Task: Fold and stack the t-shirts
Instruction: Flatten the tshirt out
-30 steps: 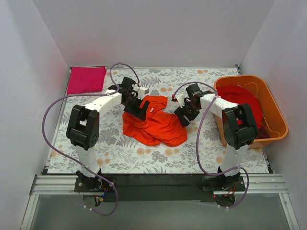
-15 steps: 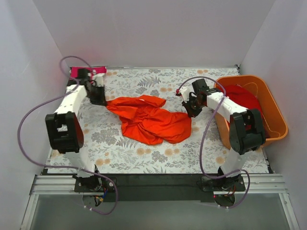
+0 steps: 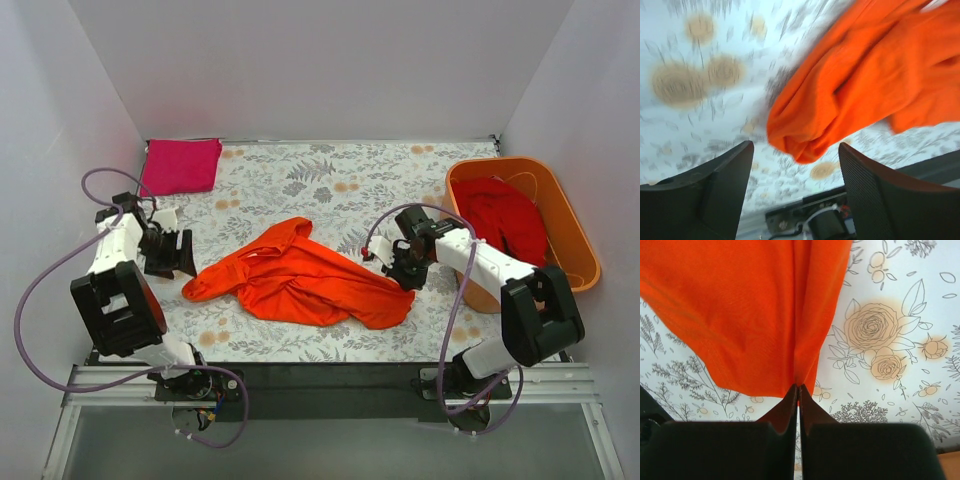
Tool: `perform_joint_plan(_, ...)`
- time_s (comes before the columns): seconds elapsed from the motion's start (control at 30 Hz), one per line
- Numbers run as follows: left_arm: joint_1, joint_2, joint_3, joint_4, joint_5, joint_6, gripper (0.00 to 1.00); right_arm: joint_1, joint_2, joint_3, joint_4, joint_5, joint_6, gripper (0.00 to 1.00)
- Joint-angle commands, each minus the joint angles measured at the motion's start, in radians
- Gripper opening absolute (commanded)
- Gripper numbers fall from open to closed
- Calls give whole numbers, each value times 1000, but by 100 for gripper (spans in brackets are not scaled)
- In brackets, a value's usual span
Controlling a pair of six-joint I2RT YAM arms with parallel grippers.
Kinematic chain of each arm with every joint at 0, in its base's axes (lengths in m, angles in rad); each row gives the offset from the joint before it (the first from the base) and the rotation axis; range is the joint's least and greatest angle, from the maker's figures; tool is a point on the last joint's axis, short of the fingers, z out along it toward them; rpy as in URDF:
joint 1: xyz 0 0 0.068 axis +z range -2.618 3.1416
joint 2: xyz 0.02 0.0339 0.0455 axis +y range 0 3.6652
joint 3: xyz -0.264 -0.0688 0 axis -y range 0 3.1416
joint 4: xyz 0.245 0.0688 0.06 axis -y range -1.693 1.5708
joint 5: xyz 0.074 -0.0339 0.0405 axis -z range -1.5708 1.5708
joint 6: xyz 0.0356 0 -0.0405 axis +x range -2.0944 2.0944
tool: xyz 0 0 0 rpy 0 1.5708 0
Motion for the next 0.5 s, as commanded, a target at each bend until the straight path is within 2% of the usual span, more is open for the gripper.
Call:
perform_joint_plan(0.0,-24,3,197,-11,278,40,69,25,-80,-11,-22,-8,-112,4)
perform_joint_plan(0.1,-188,55,297,48,290,-28,71,25,-99,-1,-16,-26,-125,2)
perform_joint_plan(0.13,-294,61,307,82,254,-81,71,24,-99,3,-15,-32,-121,1)
perform_joint_plan(0.23,-490,124,362,169,191,-172,73,24,-90,9,-15,-40,-93,1)
perform_joint_plan(0.33,-610,219,418,205,120,-218,72,22,-87,5,-5,-35,-76,1)
perform_joint_plan(0.47,-712,313,468,225,40,-229,73,16,-81,11,7,-28,-53,1)
